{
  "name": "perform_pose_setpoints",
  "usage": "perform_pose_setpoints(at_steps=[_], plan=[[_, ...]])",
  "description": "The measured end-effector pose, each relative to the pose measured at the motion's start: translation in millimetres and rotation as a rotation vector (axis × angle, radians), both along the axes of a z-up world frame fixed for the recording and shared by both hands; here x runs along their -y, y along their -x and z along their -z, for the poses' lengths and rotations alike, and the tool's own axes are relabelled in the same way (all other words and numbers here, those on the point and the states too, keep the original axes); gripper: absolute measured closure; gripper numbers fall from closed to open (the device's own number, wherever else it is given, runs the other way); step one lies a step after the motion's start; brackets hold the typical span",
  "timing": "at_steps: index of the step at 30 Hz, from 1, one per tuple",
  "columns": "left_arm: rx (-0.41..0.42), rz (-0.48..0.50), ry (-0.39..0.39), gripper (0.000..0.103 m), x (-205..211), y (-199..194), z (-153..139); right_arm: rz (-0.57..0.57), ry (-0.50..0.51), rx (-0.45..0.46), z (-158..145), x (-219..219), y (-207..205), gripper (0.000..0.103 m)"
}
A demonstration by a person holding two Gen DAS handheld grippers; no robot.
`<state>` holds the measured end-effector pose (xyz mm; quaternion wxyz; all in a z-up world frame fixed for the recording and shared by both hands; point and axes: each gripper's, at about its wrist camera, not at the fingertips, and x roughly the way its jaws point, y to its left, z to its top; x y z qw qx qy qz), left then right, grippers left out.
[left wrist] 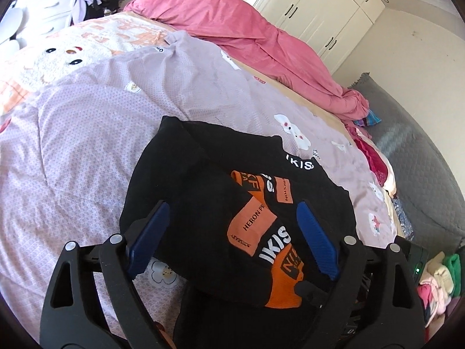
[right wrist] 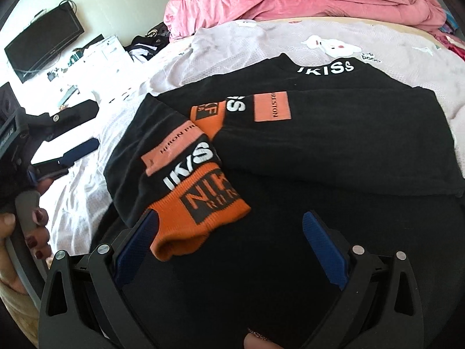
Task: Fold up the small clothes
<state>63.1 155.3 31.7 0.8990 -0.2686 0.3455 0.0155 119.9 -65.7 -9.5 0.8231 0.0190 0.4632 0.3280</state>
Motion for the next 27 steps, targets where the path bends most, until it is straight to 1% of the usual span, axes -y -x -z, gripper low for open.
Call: perform_pose_setpoints(at_steps=[1,3,5,6,7,8,9,10,12,13,15,20,24,27], plan=[[0.001,0.000,-0.002,0.021,0,0,0,-0.003,-0.005,-0.009,1,-4,0,0.007],[0.007,-0.003,-0.006,0.021,-1,1,-2,-0.013,-0.009,-0.027,5,-10,0,0.024],[0.011,-0.008,-0.004,0.021,-2,3,-4,-0.017,-0.013,-0.043,9,-16,0,0.030],[0.010,-0.011,-0.002,0.019,-4,4,-4,-0.011,-0.015,-0.043,10,-18,1,0.035],[0.010,-0.016,-0.001,0.017,-5,4,-4,-0.003,-0.018,-0.036,10,-20,2,0.035],[0.010,-0.021,-0.001,0.017,-6,4,-4,0.002,-0.021,-0.031,10,-22,2,0.040],[0.008,-0.029,0.000,0.017,-7,4,-3,0.009,-0.026,-0.028,10,-22,2,0.048],[0.007,-0.035,0.004,0.017,-9,5,-3,0.014,-0.029,-0.027,10,-23,2,0.050],[0.009,-0.046,0.014,0.017,-13,5,-3,0.013,-0.040,-0.020,9,-24,0,0.066],[0.011,-0.049,0.017,0.017,-15,6,-3,0.005,-0.044,-0.014,8,-25,0,0.070],[0.013,-0.056,0.018,0.017,-17,7,-3,-0.023,-0.055,0.005,5,-29,1,0.086],[0.023,-0.072,0.040,0.017,-24,10,-4,-0.060,-0.020,0.121,-13,-39,9,0.088],[0.024,-0.083,0.045,0.017,-28,12,-4,-0.077,-0.025,0.199,-39,-39,5,0.088],[0.025,-0.084,0.054,0.017,-30,14,-4,-0.065,-0.013,0.261,-59,-32,-4,0.088]])
